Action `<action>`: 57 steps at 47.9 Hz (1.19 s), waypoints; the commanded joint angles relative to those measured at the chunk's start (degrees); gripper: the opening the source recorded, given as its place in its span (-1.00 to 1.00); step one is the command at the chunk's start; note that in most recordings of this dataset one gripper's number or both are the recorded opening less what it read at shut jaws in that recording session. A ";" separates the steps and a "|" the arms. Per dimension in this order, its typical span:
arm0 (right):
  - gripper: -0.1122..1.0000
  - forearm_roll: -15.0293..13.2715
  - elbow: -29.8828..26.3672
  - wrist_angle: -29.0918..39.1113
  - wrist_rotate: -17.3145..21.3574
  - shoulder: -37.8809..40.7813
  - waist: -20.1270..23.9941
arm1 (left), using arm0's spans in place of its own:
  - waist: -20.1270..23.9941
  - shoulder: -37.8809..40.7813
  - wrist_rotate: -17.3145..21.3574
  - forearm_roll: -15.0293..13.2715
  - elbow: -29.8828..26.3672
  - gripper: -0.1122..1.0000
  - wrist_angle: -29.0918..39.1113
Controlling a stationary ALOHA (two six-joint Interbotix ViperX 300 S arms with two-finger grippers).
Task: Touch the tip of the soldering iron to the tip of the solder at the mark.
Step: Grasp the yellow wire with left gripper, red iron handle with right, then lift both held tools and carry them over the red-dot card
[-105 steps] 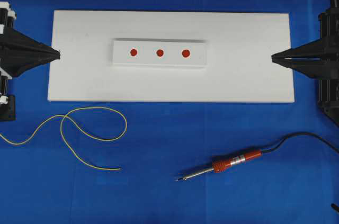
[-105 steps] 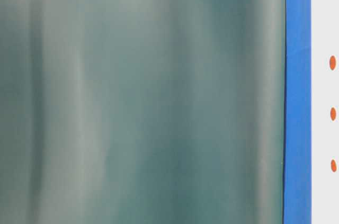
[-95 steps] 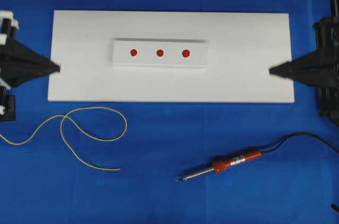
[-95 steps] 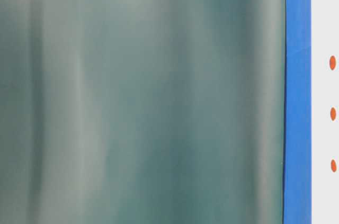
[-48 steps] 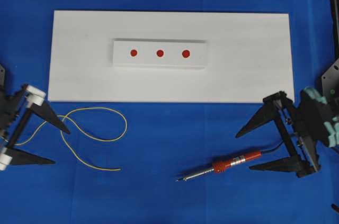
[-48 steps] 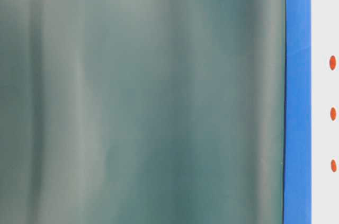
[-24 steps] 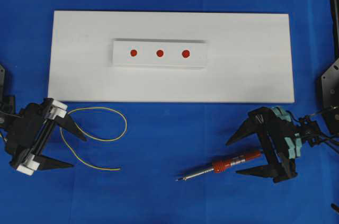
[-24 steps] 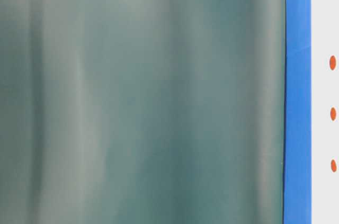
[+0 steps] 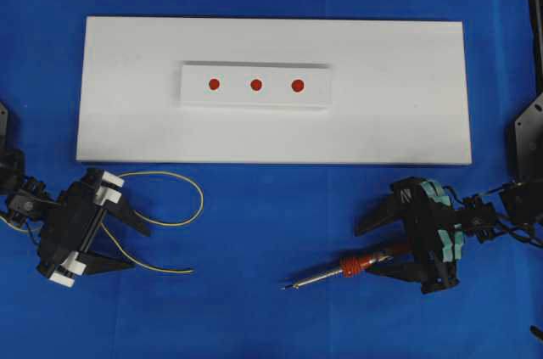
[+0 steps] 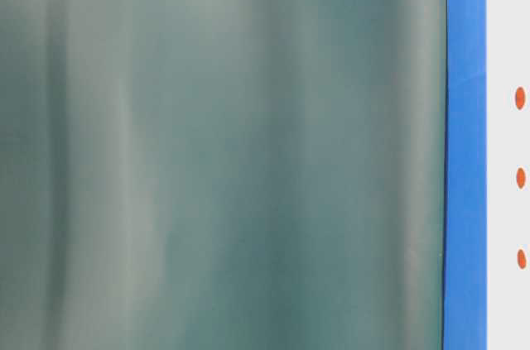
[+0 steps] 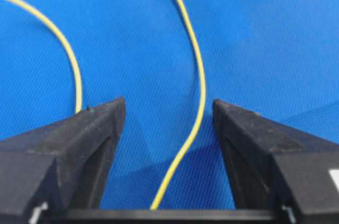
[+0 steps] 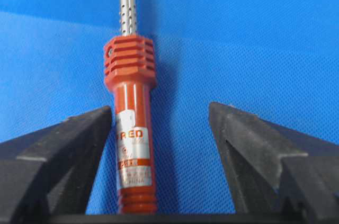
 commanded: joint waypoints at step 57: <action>-0.68 -1.32 -6.86 29.71 -1.49 -23.73 -2.02 | -3.16 -25.49 0.26 -0.09 -12.39 -0.77 38.94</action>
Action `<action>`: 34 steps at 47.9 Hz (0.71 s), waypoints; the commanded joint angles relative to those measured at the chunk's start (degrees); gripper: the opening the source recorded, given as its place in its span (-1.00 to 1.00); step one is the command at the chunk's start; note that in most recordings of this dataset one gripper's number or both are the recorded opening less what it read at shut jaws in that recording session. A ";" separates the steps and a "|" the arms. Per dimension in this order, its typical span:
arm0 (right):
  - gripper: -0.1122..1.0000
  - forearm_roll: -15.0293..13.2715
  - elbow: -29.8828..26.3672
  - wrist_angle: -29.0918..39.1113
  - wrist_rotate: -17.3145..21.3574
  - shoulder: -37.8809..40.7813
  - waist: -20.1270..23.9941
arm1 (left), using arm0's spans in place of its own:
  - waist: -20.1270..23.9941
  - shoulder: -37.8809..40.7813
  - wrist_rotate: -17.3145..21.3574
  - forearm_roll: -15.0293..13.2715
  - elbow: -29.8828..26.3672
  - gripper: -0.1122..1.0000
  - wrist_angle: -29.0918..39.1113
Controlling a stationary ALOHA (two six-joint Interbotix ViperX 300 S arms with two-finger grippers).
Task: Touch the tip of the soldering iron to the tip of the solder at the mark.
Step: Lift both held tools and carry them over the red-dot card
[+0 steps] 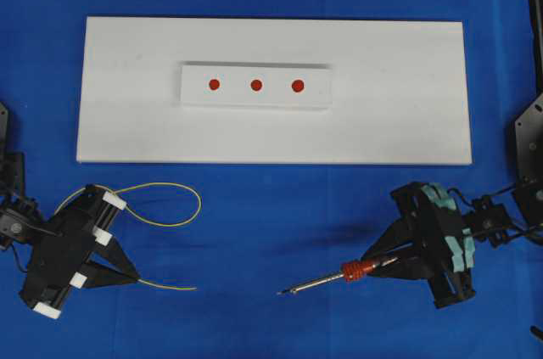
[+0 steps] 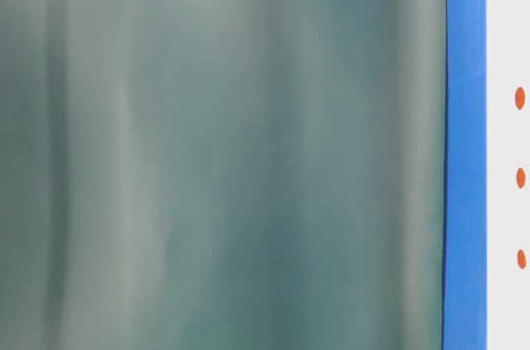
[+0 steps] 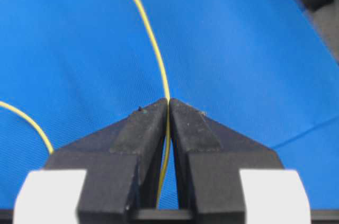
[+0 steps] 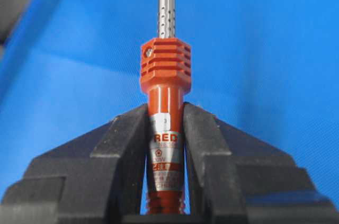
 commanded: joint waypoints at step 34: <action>-0.68 -5.54 -11.34 34.10 -1.05 -11.16 -21.97 | 21.45 -8.79 -9.58 0.00 -7.65 -0.77 24.79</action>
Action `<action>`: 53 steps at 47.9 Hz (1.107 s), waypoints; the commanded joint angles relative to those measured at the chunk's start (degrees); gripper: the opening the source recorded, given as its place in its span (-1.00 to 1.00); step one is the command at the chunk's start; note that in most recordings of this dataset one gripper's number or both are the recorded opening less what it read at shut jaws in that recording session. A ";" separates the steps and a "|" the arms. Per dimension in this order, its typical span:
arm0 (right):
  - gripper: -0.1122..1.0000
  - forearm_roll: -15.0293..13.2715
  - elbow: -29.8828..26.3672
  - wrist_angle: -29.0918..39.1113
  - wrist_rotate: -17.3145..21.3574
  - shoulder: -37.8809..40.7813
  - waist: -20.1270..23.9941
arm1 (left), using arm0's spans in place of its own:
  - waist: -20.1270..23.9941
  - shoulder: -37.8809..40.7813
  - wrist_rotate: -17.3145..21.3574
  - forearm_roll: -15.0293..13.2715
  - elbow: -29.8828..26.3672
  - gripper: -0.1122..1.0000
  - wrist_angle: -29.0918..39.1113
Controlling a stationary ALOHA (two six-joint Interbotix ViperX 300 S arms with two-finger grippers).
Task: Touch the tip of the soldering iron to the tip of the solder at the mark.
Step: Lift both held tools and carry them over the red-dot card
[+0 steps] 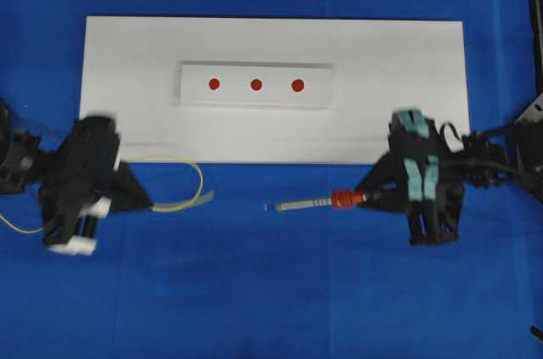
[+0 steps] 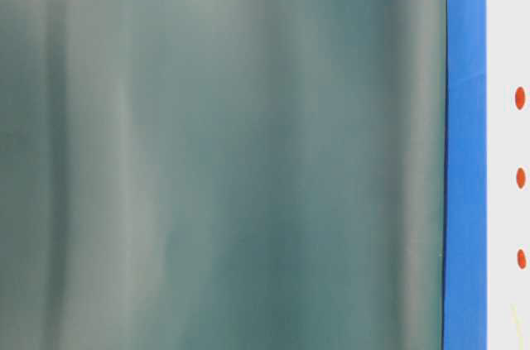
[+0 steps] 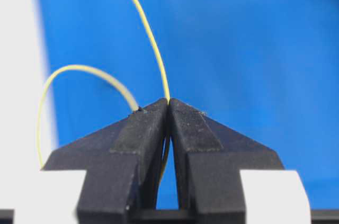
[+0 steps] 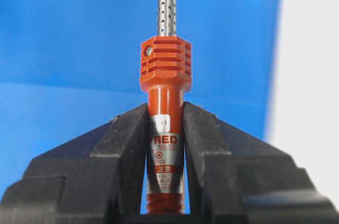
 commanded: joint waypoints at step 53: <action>-0.68 -6.06 -8.26 14.68 0.26 -0.09 -20.65 | 20.57 10.37 -2.20 0.18 -13.54 -0.77 19.60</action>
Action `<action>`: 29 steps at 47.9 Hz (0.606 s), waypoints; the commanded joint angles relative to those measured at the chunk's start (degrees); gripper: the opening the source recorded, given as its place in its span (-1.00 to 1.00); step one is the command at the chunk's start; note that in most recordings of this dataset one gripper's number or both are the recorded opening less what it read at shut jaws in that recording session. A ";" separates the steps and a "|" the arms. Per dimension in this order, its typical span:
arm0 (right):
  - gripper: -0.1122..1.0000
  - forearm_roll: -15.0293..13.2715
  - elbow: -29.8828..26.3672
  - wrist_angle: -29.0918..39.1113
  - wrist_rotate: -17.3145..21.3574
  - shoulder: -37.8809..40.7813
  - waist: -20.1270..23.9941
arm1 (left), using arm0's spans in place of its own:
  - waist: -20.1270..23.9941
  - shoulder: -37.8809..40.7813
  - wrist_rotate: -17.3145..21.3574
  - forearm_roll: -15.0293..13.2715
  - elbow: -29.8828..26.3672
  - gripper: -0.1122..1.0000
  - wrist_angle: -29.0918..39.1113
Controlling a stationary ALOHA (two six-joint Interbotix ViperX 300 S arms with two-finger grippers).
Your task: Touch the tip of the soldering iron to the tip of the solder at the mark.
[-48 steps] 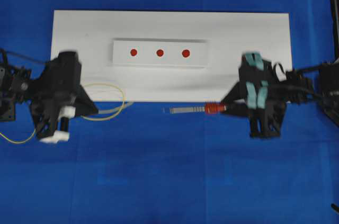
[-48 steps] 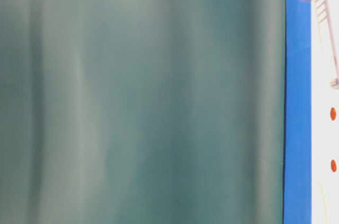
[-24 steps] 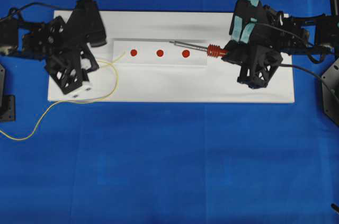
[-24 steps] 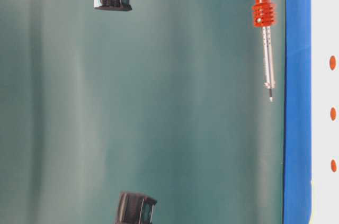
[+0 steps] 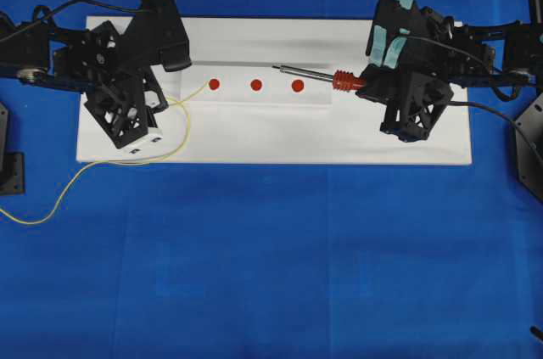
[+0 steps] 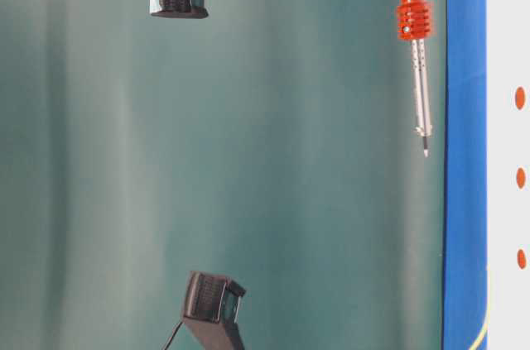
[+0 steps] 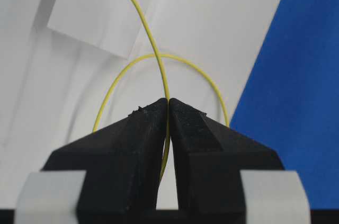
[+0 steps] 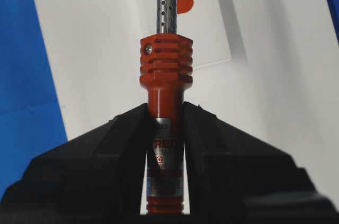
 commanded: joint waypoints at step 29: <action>-0.68 -0.18 -1.85 -0.18 0.09 0.26 0.00 | 0.09 3.60 -0.18 0.18 -0.88 -0.77 -2.90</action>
